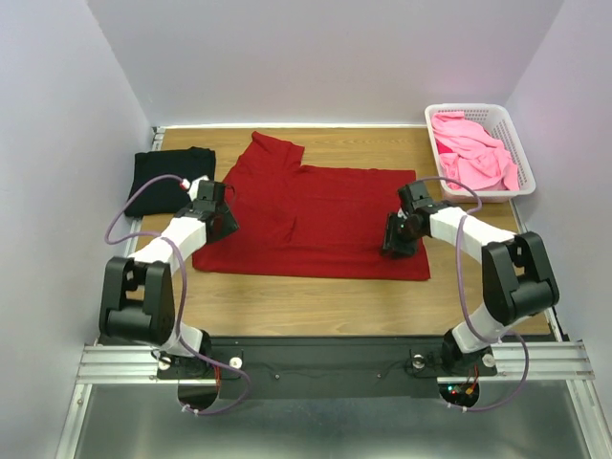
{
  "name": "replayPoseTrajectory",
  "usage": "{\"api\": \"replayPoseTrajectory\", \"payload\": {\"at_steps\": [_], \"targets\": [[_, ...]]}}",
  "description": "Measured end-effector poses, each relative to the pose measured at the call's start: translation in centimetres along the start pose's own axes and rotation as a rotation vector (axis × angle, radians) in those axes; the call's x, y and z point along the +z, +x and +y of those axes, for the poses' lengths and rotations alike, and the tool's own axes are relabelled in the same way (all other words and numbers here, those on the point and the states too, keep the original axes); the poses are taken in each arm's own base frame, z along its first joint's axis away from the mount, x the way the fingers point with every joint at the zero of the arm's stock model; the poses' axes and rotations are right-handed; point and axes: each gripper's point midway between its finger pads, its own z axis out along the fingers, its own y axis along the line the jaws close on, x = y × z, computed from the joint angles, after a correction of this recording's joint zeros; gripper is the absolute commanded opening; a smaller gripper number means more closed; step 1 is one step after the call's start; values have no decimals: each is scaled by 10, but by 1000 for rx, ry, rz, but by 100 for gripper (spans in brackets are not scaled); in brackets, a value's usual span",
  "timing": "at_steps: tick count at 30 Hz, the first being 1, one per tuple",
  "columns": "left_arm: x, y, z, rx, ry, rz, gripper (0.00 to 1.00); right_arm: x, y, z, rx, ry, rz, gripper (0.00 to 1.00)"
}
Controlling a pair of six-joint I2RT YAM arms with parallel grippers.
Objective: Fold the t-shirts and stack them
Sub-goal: Fold the tshirt
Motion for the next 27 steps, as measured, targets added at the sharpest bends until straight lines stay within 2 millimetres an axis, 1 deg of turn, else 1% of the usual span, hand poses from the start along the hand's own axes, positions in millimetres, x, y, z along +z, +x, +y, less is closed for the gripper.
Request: {"api": "replayPoseTrajectory", "payload": {"at_steps": [1, 3, 8, 11, 15, 17, 20, 22, 24, 26, 27], "targets": [[8, 10, 4, 12, -24, 34, 59, 3, 3, -3, 3, 11, 13, 44], [14, 19, 8, 21, -41, 60, 59, 11, 13, -11, 13, 38, 46, 44], [21, 49, 23, -2, -62, 123, 59, 11, 11, -24, 88, 17, 36, 45], [16, 53, 22, -61, -25, 106, 58, 6, 15, -38, 176, -15, 31, 45], [-1, 71, 26, -151, 14, 114, 57, -10, 22, -79, 369, -3, 34, 47], [-12, 82, 32, -197, 17, 126, 56, -14, 24, -91, 427, 15, 43, 47], [-27, 95, 42, -251, 1, 145, 56, -19, 29, -100, 462, 38, 58, 47], [-35, 96, 44, -279, -5, 147, 57, -21, 32, -104, 454, 57, 61, 47], [-39, 96, 44, -286, -10, 154, 62, -25, 34, -107, 437, 81, 69, 49], [-44, 89, 41, -281, -5, 150, 64, -32, 25, -110, 406, 104, 56, 52], [-46, 84, 39, -271, 2, 141, 66, -41, 10, -108, 377, 107, 27, 53]]}}
